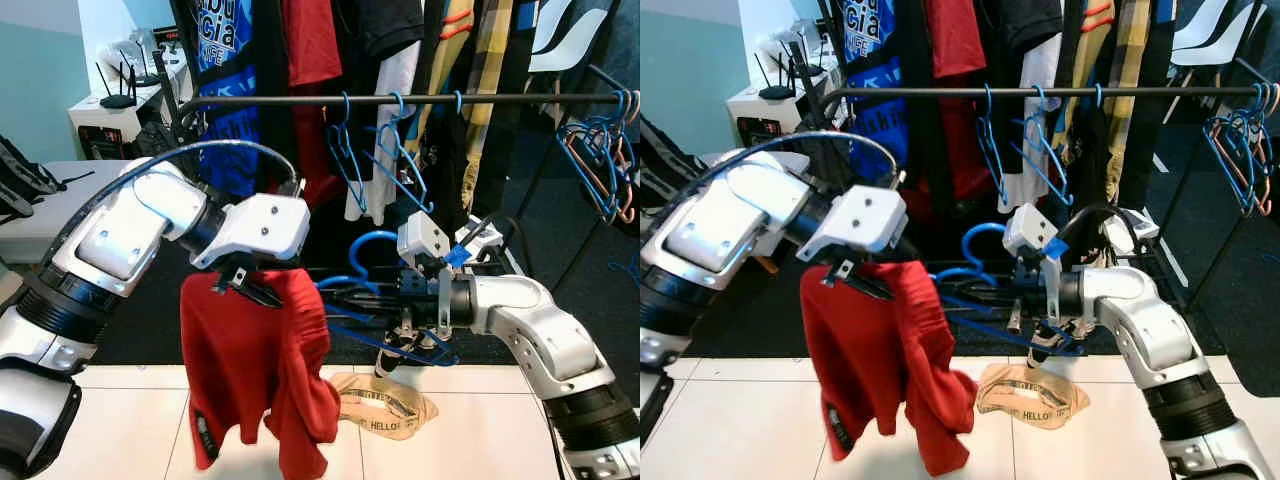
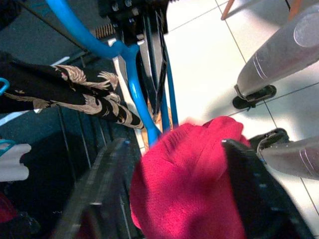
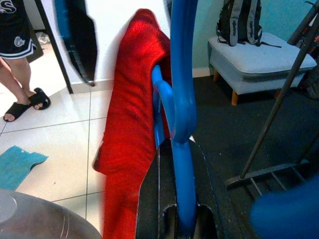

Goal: Hang hanger

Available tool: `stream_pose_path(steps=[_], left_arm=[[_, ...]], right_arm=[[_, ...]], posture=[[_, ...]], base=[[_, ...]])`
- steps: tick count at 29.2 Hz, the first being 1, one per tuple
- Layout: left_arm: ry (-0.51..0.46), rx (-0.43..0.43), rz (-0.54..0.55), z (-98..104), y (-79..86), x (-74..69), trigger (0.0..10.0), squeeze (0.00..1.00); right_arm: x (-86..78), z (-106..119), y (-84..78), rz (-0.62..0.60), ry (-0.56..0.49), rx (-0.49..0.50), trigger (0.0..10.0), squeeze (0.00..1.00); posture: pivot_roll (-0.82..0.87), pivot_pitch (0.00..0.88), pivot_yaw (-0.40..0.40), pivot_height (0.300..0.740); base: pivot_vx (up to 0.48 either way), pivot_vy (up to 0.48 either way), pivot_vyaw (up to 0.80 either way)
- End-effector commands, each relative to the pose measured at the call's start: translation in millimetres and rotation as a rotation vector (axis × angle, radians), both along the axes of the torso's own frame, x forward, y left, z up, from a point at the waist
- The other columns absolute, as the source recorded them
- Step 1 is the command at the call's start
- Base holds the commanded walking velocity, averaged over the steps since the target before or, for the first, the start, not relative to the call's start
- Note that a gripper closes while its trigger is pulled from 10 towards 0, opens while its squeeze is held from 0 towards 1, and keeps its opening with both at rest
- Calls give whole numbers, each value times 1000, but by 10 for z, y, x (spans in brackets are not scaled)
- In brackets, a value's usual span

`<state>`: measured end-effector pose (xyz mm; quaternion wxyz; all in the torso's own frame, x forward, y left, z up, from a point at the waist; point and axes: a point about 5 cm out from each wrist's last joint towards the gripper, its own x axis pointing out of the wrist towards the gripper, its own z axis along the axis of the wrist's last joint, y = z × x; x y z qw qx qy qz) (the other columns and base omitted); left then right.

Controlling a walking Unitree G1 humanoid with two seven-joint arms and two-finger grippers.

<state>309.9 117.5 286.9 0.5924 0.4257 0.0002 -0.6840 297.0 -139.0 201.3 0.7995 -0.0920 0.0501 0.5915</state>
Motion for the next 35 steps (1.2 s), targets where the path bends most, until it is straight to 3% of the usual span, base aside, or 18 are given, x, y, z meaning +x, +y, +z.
stream_pose_path(steps=[1,3,7,9,14,16,18,21,23,26,27,30,31,35], left_arm=[[-13,-48,17,81,0,30,10000,1000],[-13,-48,17,81,0,30,10000,1000],[-26,-191,89,281,122,93,10000,1000],[-26,-191,89,281,122,93,10000,1000],[-52,-302,207,367,321,160,10000,1000],[-52,-302,207,367,321,160,10000,1000],[-41,-427,312,331,464,220,10000,1000],[-32,-469,347,299,510,241,10000,1000],[-16,-585,419,233,608,275,10000,1000],[-15,-623,427,211,638,268,10000,1000],[8,-671,422,170,671,247,10000,725],[8,-671,422,170,671,247,10000,725],[19,-703,408,132,698,219,10000,0],[19,-703,408,132,698,219,10000,0]], right_arm=[[9,156,6,-1,-57,64,0,0],[9,156,6,-1,-57,64,0,0],[11,246,-60,-44,-89,131,0,0],[11,246,-60,-44,-89,131,0,0],[-2,314,-122,-72,-114,172,0,0],[-2,314,-122,-72,-114,172,0,0],[-24,353,-170,-88,-128,191,0,0],[-31,365,-185,-93,-132,197,0,0],[-26,408,-231,-111,-145,213,0,0],[-29,431,-252,-116,-150,220,0,0],[-28,462,-285,-121,-159,225,0,0],[-28,462,-285,-121,-159,225,0,0],[-27,498,-321,-126,-169,230,0,0],[-27,498,-321,-126,-169,230,0,0]], posture=[[-56,0,81,740],[-56,0,81,740],[-57,0,82,740],[-57,0,82,740],[-53,0,83,740],[-53,0,83,740],[-43,0,70,740],[-43,0,70,740],[-44,0,66,740],[-45,0,63,740],[-40,0,59,740],[-40,0,59,740],[-39,0,59,740],[-39,0,59,740]], base=[[0,0,0],[0,0,0],[0,0,0],[0,0,0],[0,0,0],[0,0,0],[0,0,0],[0,0,0],[0,0,0],[0,0,0],[0,0,0],[0,0,0],[0,0,0],[0,0,0]])
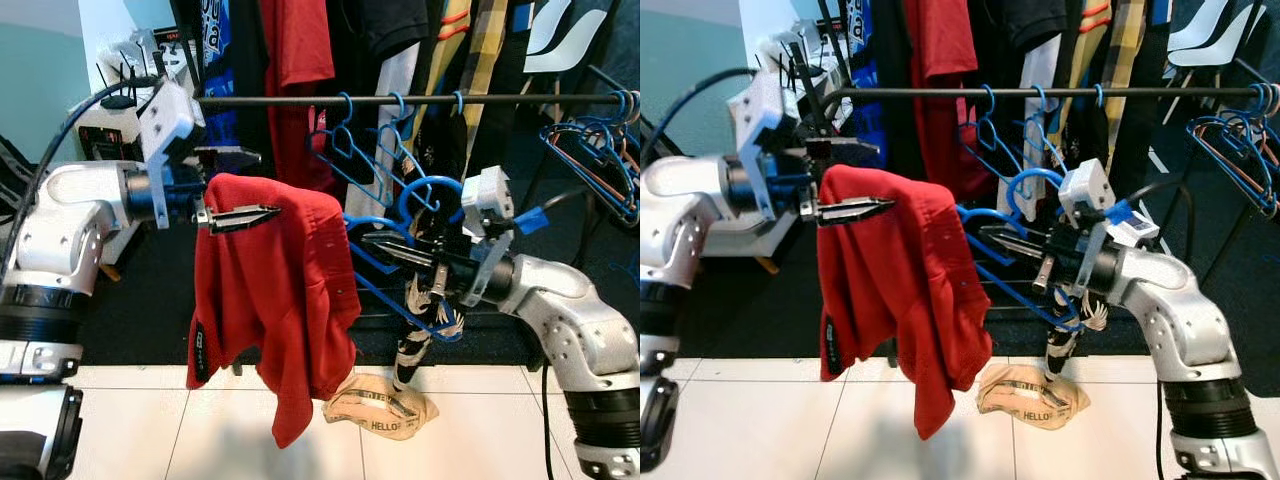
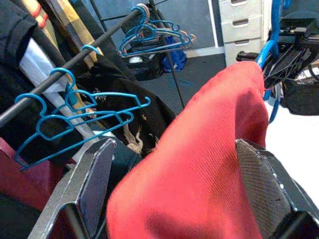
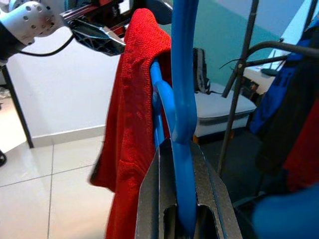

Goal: Hang hanger

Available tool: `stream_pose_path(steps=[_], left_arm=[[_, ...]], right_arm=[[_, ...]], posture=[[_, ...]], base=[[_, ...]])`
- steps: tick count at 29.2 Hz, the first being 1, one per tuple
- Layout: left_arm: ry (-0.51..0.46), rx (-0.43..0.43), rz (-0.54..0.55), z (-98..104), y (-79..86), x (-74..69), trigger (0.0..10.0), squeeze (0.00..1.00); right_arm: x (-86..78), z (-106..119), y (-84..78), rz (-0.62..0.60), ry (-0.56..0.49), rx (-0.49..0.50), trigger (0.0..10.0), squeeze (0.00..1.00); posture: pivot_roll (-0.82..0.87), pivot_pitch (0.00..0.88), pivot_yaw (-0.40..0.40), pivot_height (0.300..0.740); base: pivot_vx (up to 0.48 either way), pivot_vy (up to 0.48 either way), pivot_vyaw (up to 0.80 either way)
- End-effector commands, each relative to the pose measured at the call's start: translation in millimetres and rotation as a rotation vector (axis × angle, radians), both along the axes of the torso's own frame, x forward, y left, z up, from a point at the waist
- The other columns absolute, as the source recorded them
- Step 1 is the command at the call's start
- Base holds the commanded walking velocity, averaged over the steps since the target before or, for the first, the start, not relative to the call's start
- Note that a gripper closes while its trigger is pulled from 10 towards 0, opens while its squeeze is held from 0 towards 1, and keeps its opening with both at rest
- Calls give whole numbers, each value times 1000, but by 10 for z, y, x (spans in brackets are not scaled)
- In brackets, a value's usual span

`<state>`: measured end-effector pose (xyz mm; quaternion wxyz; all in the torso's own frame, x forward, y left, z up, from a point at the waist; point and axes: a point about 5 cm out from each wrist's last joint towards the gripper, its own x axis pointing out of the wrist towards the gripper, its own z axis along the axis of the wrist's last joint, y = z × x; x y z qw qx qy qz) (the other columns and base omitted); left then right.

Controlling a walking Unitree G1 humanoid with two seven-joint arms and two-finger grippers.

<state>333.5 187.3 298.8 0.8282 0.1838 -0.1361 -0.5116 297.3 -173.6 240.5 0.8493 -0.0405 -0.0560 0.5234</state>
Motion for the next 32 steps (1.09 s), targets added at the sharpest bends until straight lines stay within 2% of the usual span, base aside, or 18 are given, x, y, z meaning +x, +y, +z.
stream_pose_path(steps=[1,2,3,12,16,18,21,25,27,32], left_arm=[[2,-69,-17,-17,49,-20,10000,0],[2,-69,-17,-17,49,-20,10000,0],[23,-109,0,-86,86,-4,10000,0],[75,-175,66,-214,135,73,10000,0],[120,-219,34,-270,180,48,10000,0],[148,-217,-7,-334,169,4,10000,0],[201,-156,-89,-504,137,-103,10000,0],[246,-123,-156,-607,101,-184,10000,0],[246,-123,-156,-607,101,-184,10000,0],[269,-99,-187,-705,-29,-194,10000,0]], right_arm=[[-24,161,-15,20,-64,20,0,0],[-24,161,-15,20,-64,20,0,0],[-34,224,-52,22,-84,31,0,0],[-56,324,-106,22,-120,51,0,0],[-62,355,-145,8,-132,57,0,0],[-61,367,-163,2,-136,60,0,0],[-54,379,-189,-5,-138,63,0,0],[-48,375,-204,-9,-136,61,0,0],[-48,375,-204,-9,-136,61,0,0],[-39,375,-191,-1,-130,62,0,0]], posture=[[-37,0,57,740],[-37,0,57,740],[-41,0,53,740],[-45,0,55,740],[-47,0,56,740],[-53,0,55,740],[-58,0,55,740],[-57,0,54,740],[-57,0,54,740],[-57,0,53,740]], base=[[0,0,0],[0,0,0],[0,0,0],[0,0,0],[0,0,0],[0,0,0],[0,0,0],[0,0,0],[0,0,0],[0,0,0]])
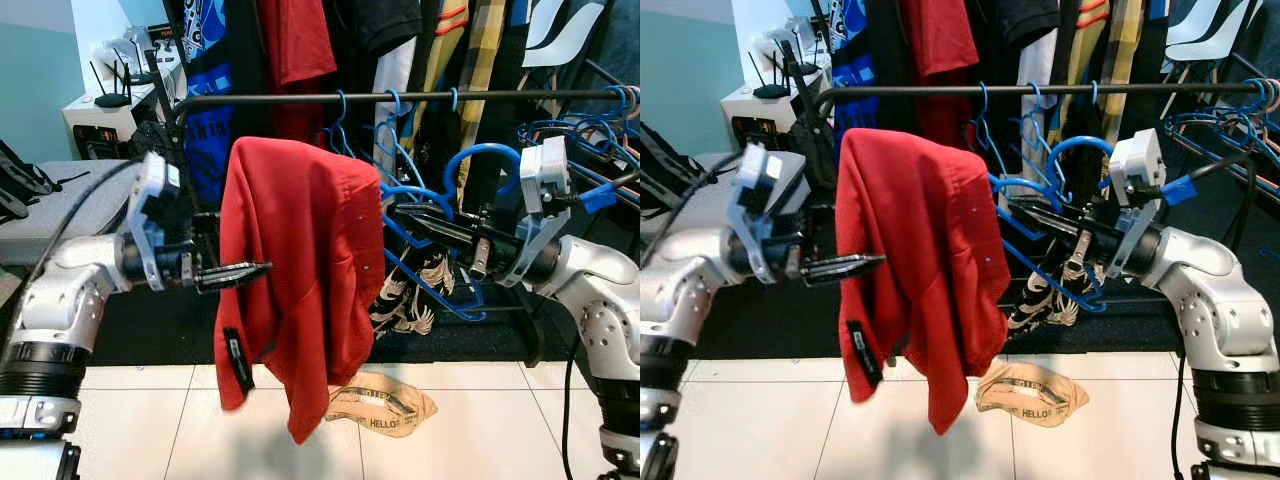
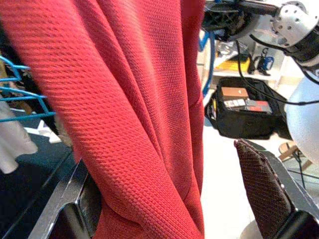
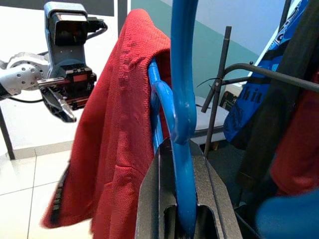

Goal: Hang hanger

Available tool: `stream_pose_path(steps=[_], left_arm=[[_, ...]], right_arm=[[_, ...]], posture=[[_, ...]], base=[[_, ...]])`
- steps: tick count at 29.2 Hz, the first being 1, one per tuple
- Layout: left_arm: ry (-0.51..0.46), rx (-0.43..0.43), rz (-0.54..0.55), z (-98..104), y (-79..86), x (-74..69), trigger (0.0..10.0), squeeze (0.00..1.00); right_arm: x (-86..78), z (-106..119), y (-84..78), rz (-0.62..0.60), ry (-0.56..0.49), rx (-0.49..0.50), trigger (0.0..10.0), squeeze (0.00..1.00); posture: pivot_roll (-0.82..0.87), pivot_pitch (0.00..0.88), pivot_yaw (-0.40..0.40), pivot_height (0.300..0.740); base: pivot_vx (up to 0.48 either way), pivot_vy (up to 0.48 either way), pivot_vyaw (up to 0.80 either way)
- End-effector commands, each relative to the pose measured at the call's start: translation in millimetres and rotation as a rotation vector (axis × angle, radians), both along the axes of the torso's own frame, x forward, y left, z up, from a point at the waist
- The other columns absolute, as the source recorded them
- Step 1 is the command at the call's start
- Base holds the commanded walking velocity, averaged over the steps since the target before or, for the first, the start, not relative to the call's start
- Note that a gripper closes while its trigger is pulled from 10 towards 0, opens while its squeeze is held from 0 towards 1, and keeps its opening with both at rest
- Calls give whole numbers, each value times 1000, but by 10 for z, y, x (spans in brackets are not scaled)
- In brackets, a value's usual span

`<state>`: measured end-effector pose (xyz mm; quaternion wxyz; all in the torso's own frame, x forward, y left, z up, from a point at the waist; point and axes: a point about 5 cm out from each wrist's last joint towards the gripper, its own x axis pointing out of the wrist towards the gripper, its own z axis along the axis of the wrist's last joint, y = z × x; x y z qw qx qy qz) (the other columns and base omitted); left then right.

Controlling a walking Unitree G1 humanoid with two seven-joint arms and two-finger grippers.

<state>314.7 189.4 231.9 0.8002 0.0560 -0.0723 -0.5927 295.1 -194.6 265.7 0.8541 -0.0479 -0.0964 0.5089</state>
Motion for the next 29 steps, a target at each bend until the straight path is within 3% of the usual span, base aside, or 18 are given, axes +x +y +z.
stream_pose_path(steps=[1,7,14,15,16,22,29], left_arm=[[7,14,-14,-35,-50,-6,10000,0],[11,44,-15,-105,-183,29,10000,0],[11,34,-12,-111,-219,36,10000,0],[7,22,-14,-99,-227,32,8667,0],[5,6,-33,-82,-239,17,0,0],[0,-26,-32,-45,-246,24,0,0],[-41,-81,64,46,-191,110,0,0]], right_arm=[[-17,123,20,26,-53,28,0,0],[-41,114,81,63,-46,45,0,0],[-51,100,109,74,-44,48,0,0],[-53,95,115,75,-43,49,0,0],[-55,92,118,76,-42,49,0,0],[-62,89,116,74,-41,47,0,0],[-62,97,107,71,-42,46,0,0]], posture=[[-57,0,53,740],[-48,0,56,740],[-50,0,60,740],[-50,0,60,740],[-51,0,63,740],[-50,0,64,740],[-48,0,58,740]], base=[[0,0,0],[0,0,0],[0,0,0],[0,0,0],[0,0,0],[0,0,0],[0,0,0]])
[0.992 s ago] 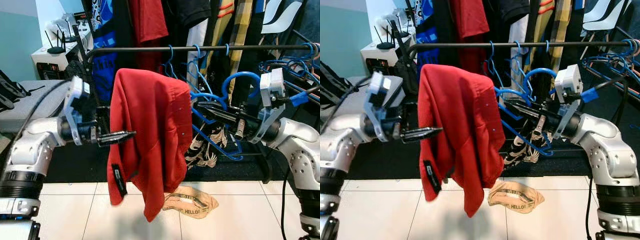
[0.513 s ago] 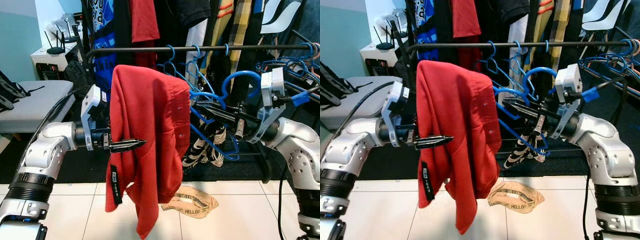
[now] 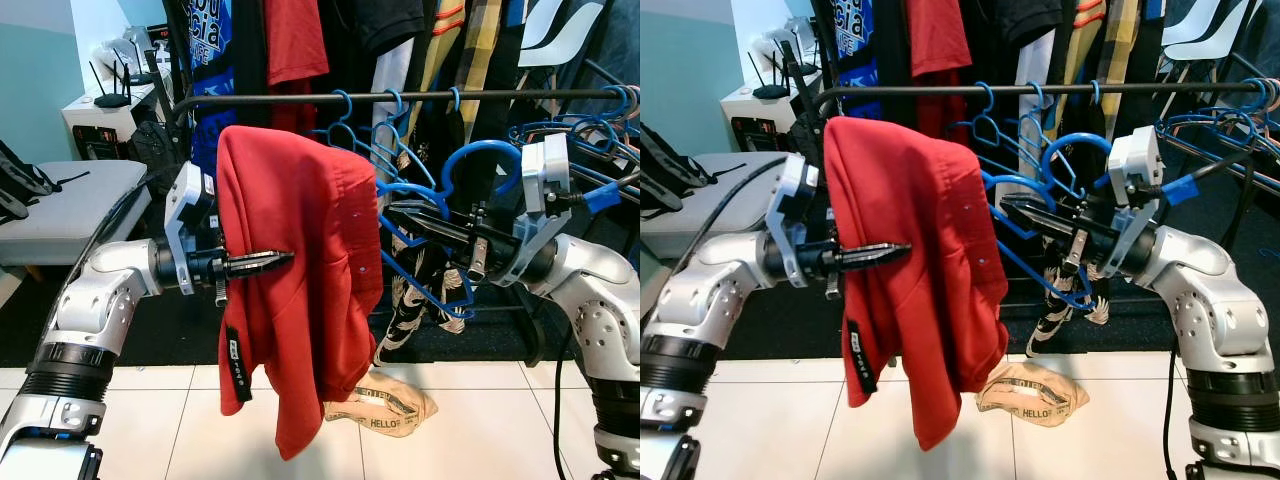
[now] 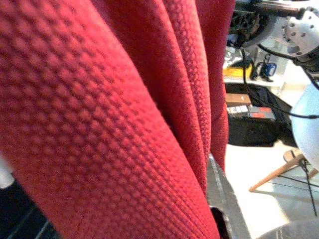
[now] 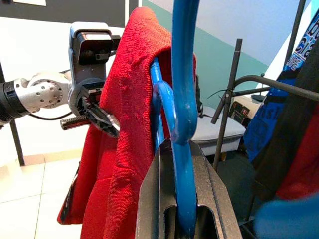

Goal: Hang hanger

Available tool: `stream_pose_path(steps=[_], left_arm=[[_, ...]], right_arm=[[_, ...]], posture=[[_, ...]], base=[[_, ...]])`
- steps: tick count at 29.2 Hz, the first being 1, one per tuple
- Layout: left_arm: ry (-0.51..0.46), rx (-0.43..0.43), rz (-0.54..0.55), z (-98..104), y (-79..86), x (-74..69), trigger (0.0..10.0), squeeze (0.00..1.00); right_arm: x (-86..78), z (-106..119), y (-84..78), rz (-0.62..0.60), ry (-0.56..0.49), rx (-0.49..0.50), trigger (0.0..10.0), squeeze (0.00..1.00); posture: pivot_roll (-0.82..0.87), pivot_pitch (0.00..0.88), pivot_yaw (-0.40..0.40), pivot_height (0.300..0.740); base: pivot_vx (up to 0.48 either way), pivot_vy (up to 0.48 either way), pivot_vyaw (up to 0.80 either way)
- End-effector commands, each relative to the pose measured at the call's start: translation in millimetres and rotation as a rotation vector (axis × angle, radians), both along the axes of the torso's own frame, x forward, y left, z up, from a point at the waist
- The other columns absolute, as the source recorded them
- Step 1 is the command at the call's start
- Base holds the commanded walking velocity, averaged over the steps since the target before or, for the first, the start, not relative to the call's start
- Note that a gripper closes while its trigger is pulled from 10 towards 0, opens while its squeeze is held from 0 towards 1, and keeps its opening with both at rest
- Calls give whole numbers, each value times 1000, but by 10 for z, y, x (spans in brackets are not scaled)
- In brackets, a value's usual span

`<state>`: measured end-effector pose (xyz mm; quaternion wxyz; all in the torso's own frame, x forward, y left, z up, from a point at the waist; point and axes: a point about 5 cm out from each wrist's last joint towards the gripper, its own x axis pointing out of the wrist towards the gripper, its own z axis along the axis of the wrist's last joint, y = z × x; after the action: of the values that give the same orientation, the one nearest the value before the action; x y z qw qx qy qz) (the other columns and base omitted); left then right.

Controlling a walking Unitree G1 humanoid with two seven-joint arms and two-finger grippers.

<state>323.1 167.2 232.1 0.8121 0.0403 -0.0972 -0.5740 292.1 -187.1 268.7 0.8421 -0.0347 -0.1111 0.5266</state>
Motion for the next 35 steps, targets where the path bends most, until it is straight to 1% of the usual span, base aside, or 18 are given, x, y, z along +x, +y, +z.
stream_pose_path(steps=[1,3,6,8,11,12,16,19,22,25,26,28,29,30,31,32,33,35], left_arm=[[-32,-53,61,82,50,54,0,0],[-32,-53,61,82,50,54,0,0],[-58,-136,146,190,132,126,0,0],[-58,-136,146,190,132,126,0,0],[-90,-261,290,370,343,225,0,0],[-90,-261,290,370,343,225,0,0],[-119,-345,435,498,567,295,0,0],[-124,-372,462,530,614,305,0,0],[-141,-444,535,614,727,327,0,0],[-141,-444,535,614,727,327,0,0],[-138,-499,577,645,803,345,0,0],[-138,-499,577,645,803,345,0,0],[-130,-543,621,650,860,366,0,0],[-130,-543,621,650,860,366,0,0],[-115,-586,645,642,889,384,0,0],[-115,-586,645,642,889,384,0,0],[-93,-609,682,600,906,411,0,0],[-93,-609,682,600,906,411,0,0]], right_arm=[[-31,67,31,22,-30,13,0,0],[-31,67,31,22,-30,13,0,0],[-7,40,16,-3,-20,2,0,0],[-7,40,16,-3,-20,2,0,0],[7,-1,-25,-40,-6,-4,0,0],[7,-1,-25,-40,-6,-4,0,0],[51,-70,-90,-102,23,-32,0,0],[65,-105,-106,-118,37,-47,0,0],[104,-244,-156,-171,91,-104,0,0],[104,-244,-156,-171,91,-104,0,0],[136,-389,-204,-225,146,-155,0,0],[136,-389,-204,-225,146,-155,0,0],[153,-562,-258,-274,208,-211,0,0],[153,-562,-258,-274,208,-211,0,0],[155,-712,-305,-313,264,-251,0,0],[155,-712,-305,-313,264,-251,0,0],[150,-868,-365,-356,324,-290,0,0],[150,-868,-365,-356,324,-290,0,0]], posture=[[-48,0,58,740],[-48,0,58,740],[-47,0,59,740],[-47,0,59,740],[-46,0,60,740],[-46,0,60,740],[-45,0,60,740],[-44,0,59,740],[-43,0,57,740],[-43,0,57,740],[-42,0,57,740],[-42,0,57,740],[-41,0,55,740],[-41,0,55,740],[-41,0,55,740],[-41,0,55,740],[-40,0,55,740],[-40,0,55,740]], base=[[0,0,0],[0,0,0],[0,0,0],[0,0,0],[0,0,0],[0,0,0],[0,0,0],[0,0,0],[0,0,0],[0,0,0],[0,0,0],[0,0,0],[0,0,0],[0,0,0],[0,0,0],[0,0,0],[0,0,0],[0,0,0]])
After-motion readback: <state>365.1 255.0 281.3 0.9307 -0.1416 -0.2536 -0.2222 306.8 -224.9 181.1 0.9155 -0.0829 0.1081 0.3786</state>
